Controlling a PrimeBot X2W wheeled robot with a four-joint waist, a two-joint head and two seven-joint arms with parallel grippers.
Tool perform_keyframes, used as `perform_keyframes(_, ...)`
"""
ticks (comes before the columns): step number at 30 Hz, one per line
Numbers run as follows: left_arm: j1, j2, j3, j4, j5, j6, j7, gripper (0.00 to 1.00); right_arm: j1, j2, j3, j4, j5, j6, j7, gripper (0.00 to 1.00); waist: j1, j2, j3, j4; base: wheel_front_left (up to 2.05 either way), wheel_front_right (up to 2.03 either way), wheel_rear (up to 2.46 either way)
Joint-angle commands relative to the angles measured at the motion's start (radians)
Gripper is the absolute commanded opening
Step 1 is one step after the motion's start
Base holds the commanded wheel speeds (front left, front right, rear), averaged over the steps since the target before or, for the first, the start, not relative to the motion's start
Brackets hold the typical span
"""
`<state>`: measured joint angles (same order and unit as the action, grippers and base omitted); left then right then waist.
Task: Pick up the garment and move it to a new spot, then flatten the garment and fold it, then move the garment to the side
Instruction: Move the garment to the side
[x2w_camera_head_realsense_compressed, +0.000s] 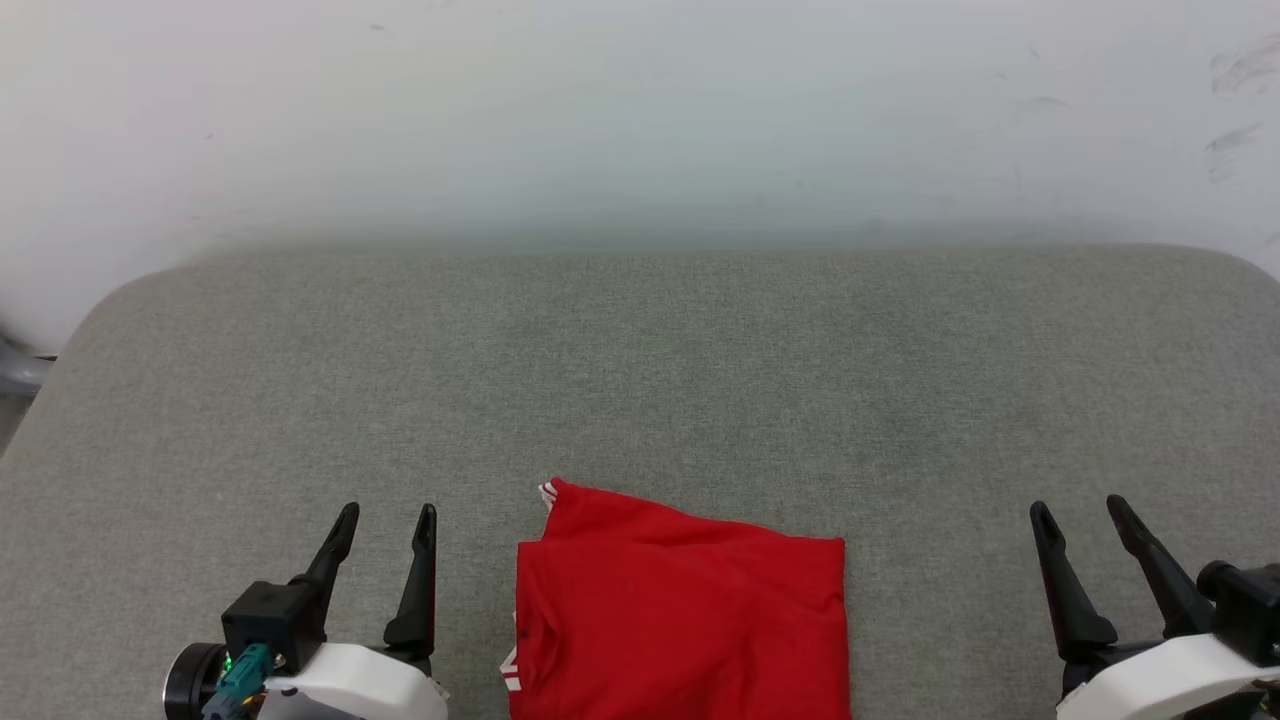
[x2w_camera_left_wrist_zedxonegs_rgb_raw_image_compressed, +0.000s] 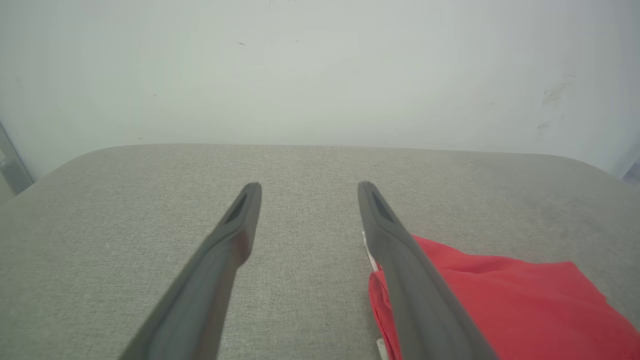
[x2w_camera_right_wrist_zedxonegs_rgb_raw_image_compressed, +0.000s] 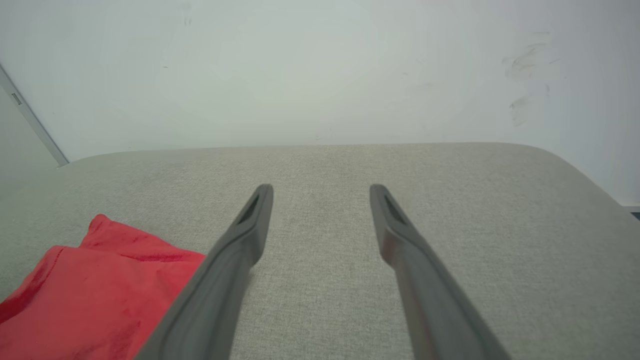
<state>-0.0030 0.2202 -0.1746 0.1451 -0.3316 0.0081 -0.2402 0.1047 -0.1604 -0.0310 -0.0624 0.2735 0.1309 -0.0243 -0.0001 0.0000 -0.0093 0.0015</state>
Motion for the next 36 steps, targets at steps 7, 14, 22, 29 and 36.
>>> perform_keyframes(7,-0.016,0.005,-0.003,-0.016,-0.004,0.005,0.001,1.0,-0.004,0.008,-0.047,0.057,0.131,0.0,0.159,1.0,0.0001,0.0,0.012,0.011,0.0,0.0,0.0)
perform_keyframes(14,-0.047,-0.007,-0.011,-0.03,-0.003,0.002,-0.009,1.0,-0.043,-0.018,-0.053,0.137,0.32,0.0,0.44,1.0,0.0001,0.0,0.064,0.048,0.0,0.0,0.0)
perform_keyframes(22,-0.098,-0.035,-0.026,-0.013,-0.001,-0.02,-0.02,1.0,-0.13,-0.001,0.08,0.209,0.45,0.0,0.642,1.0,0.0001,0.0,0.154,0.106,0.0,0.0,0.0)
perform_keyframes(29,-0.137,-0.058,-0.019,0.006,0.005,-0.038,-0.026,1.0,-0.171,0.026,0.147,0.329,0.507,-0.001,0.722,1.0,0.0001,0.0,0.212,0.146,0.0,0.0,0.0)
perform_keyframes(36,-0.144,-0.078,0.009,0.011,0.027,-0.052,-0.027,1.0,-0.2,0.043,0.157,0.397,0.505,-0.005,0.766,0.0,0.0001,0.0,0.219,0.154,0.0,0.0,0.0)
